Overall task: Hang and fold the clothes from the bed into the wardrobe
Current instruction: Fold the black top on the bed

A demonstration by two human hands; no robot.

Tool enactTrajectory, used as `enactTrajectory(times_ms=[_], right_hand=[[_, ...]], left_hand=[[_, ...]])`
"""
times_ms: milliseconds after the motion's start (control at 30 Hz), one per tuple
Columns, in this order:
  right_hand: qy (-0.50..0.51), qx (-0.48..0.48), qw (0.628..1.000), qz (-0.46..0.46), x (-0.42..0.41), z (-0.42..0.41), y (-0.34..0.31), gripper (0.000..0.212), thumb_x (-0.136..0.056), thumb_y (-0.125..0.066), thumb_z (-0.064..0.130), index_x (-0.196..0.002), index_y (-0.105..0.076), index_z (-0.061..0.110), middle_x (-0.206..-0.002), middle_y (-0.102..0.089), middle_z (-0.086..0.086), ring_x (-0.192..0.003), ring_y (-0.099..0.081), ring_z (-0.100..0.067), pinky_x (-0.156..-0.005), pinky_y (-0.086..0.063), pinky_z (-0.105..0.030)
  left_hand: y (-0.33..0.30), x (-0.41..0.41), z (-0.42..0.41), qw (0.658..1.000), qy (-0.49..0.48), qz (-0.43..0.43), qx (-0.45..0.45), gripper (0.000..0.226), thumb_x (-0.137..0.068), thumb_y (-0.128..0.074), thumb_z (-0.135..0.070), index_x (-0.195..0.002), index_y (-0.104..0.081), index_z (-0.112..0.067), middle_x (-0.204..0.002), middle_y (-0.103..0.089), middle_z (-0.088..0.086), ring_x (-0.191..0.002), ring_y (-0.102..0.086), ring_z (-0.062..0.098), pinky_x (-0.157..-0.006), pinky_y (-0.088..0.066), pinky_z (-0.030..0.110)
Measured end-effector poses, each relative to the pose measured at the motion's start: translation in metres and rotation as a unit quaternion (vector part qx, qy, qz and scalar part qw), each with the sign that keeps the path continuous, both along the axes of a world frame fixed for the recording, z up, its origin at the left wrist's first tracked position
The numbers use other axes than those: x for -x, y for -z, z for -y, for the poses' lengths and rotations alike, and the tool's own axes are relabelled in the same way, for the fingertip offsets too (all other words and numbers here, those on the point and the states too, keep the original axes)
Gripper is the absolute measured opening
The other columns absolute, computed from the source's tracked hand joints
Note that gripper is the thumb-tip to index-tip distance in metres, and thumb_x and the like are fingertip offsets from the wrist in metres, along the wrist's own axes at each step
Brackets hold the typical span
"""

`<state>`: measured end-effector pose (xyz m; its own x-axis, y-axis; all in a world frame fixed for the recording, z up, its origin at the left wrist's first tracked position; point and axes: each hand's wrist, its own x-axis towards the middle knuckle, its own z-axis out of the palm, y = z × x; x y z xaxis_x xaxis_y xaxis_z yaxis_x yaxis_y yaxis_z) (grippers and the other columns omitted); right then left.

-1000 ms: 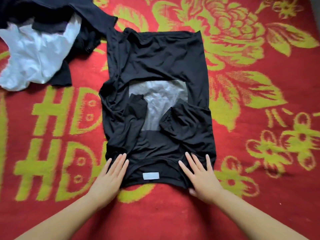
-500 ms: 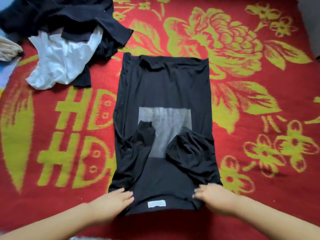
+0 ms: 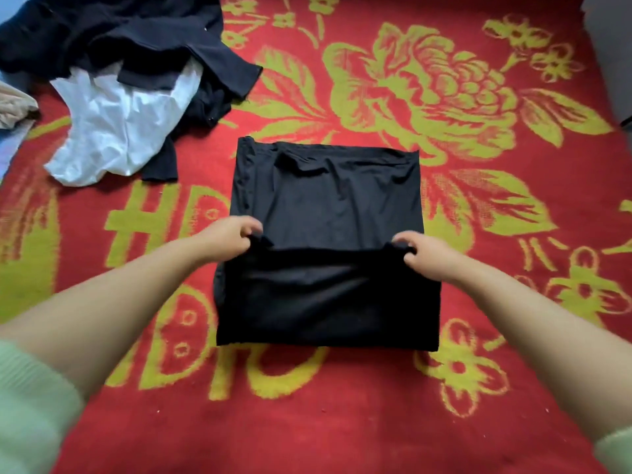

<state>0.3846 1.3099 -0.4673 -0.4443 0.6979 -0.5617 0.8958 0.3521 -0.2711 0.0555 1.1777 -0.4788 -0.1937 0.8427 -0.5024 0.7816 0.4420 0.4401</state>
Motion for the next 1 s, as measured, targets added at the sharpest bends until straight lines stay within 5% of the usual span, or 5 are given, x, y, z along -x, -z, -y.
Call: enactTrajectory(times_ms=[233, 433, 633, 900, 1000], right_hand=[[-0.240, -0.144, 0.957, 0.079, -0.009, 0.109, 0.069, 0.105, -0.047, -0.083, 0.050, -0.140, -0.042, 0.023, -0.146, -0.043, -0.013, -0.135, -0.037, -0.036, -0.089, -0.038, -0.069], [-0.204, -0.090, 0.958, 0.180, -0.048, 0.124, 0.097, 0.134, -0.023, -0.088, 0.028, -0.145, -0.033, 0.026, -0.146, -0.043, -0.012, -0.133, -0.039, -0.036, -0.085, -0.037, -0.073], [-0.189, -0.027, 0.967, 0.168, -0.034, 0.098, 0.070, 0.087, -0.088, -0.040, -0.007, -0.151, 0.007, 0.032, -0.160, 0.007, 0.000, -0.147, 0.004, -0.030, -0.115, -0.014, -0.054], [-0.290, 0.158, 0.918, 0.219, -0.052, 0.151, 0.027, 0.080, -0.090, -0.037, -0.008, -0.152, -0.007, 0.033, -0.160, -0.010, 0.000, -0.146, -0.013, -0.030, -0.113, -0.023, -0.042], [-0.289, 0.247, 0.910, 0.164, -0.046, 0.139, 0.002, 0.072, -0.084, -0.037, -0.006, -0.146, -0.035, 0.029, -0.146, -0.044, -0.003, -0.130, -0.045, -0.022, -0.100, -0.036, -0.024]], left_hand=[[0.077, -0.089, 0.082, 0.955, 0.175, -0.189, -0.150, 0.088, -0.068, -0.049, -0.050, -0.144, -0.032, -0.010, -0.148, -0.037, 0.019, -0.142, -0.020, 0.028, -0.107, -0.029, 0.059], [0.114, -0.079, 0.150, 0.954, 0.198, -0.219, -0.042, 0.130, -0.034, -0.079, 0.000, -0.148, -0.021, -0.017, -0.146, -0.038, 0.021, -0.142, -0.026, 0.030, -0.100, -0.035, 0.059], [0.096, -0.054, 0.120, 0.950, 0.232, -0.204, -0.053, 0.105, -0.044, -0.078, 0.015, -0.139, -0.046, -0.014, -0.141, -0.047, 0.016, -0.125, -0.052, 0.029, -0.094, -0.048, 0.043], [0.044, -0.066, 0.166, 0.935, 0.309, -0.020, 0.171, 0.086, -0.081, -0.037, 0.009, -0.149, -0.015, -0.039, -0.158, -0.017, -0.002, -0.142, -0.028, 0.019, -0.112, -0.028, 0.026], [0.012, -0.066, 0.148, 0.910, 0.321, 0.060, 0.257, 0.075, -0.079, -0.036, 0.004, -0.141, -0.040, -0.038, -0.143, -0.047, -0.005, -0.127, -0.047, 0.014, -0.088, -0.032, 0.004]])
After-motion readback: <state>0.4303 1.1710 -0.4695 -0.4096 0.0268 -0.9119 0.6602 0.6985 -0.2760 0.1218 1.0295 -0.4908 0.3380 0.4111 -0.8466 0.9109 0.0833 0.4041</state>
